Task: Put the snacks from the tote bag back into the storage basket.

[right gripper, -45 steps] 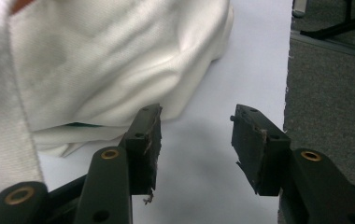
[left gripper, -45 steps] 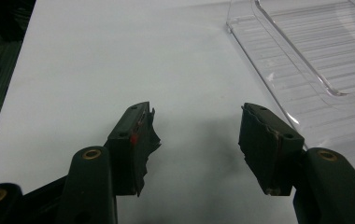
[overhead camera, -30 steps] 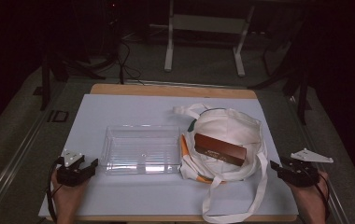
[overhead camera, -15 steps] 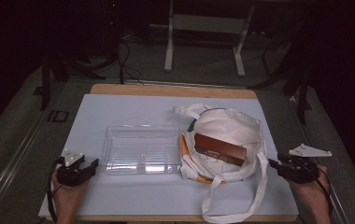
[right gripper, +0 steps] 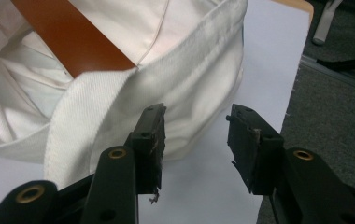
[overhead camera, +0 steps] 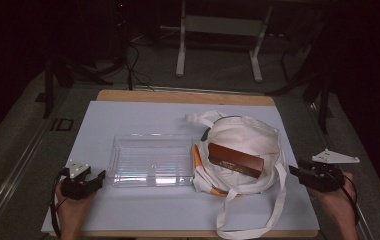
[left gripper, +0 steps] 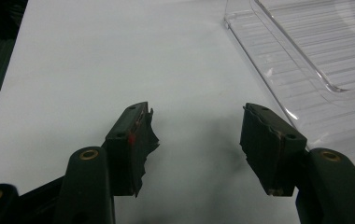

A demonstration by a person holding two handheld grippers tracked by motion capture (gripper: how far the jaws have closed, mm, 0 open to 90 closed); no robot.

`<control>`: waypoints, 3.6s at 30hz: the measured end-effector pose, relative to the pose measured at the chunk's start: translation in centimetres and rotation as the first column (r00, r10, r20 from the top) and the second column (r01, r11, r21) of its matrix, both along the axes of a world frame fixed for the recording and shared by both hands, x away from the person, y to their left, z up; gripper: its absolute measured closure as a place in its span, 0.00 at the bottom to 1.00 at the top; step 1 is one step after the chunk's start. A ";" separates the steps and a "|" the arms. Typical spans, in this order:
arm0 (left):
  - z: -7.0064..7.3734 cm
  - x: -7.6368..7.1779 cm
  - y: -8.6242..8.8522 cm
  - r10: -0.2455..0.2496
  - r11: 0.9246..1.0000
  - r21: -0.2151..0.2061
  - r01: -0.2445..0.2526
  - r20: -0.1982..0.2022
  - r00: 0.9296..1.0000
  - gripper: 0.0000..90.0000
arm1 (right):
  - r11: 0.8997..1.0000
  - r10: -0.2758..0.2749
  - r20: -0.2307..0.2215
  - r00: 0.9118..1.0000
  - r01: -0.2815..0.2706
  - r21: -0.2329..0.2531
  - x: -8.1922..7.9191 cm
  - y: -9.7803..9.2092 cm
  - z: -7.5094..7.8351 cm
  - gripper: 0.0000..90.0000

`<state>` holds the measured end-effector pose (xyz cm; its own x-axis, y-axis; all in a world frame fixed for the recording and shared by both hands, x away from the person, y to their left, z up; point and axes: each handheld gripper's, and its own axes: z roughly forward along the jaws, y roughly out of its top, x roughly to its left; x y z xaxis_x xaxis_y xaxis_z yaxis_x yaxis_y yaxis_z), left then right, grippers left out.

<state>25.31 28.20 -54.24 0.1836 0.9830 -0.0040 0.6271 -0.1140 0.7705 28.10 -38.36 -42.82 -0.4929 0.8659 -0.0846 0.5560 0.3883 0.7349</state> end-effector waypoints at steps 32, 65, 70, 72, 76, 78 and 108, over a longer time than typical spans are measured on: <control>0.0 0.0 0.0 -0.001 1.000 0.000 0.001 -0.002 1.000 0.46 | 0.993 0.113 0.025 0.993 -0.112 -0.028 1.6 3.4 1.7 0.61; 0.0 0.1 0.1 0.002 1.000 -0.008 -0.002 -0.002 1.000 0.46 | 0.965 0.218 -0.030 0.975 -0.220 -0.141 3.9 6.9 1.9 0.55; 0.0 0.1 0.1 0.000 1.000 -0.009 0.000 -0.003 1.000 0.45 | 0.958 0.228 -0.049 0.972 -0.233 -0.165 4.3 7.4 1.7 0.52; 0.0 0.1 0.1 0.000 1.000 -0.010 0.000 -0.004 1.000 0.45 | 0.956 0.229 -0.051 0.972 -0.235 -0.176 4.4 7.6 1.7 0.50; 0.0 0.1 0.1 -0.001 1.000 -0.010 0.001 -0.004 1.000 0.45 | 0.956 0.220 -0.048 0.974 -0.225 -0.190 4.7 8.0 1.7 0.46; 0.0 0.1 0.1 -0.001 1.000 -0.010 0.001 -0.005 1.000 0.45 | 0.954 0.218 -0.056 0.974 -0.225 -0.196 4.8 8.2 1.6 0.45; -0.1 0.2 0.1 -0.004 1.000 -0.010 0.003 -0.015 1.000 0.44 | 0.916 0.258 -0.161 0.953 -0.294 -0.273 6.0 10.3 -0.1 0.34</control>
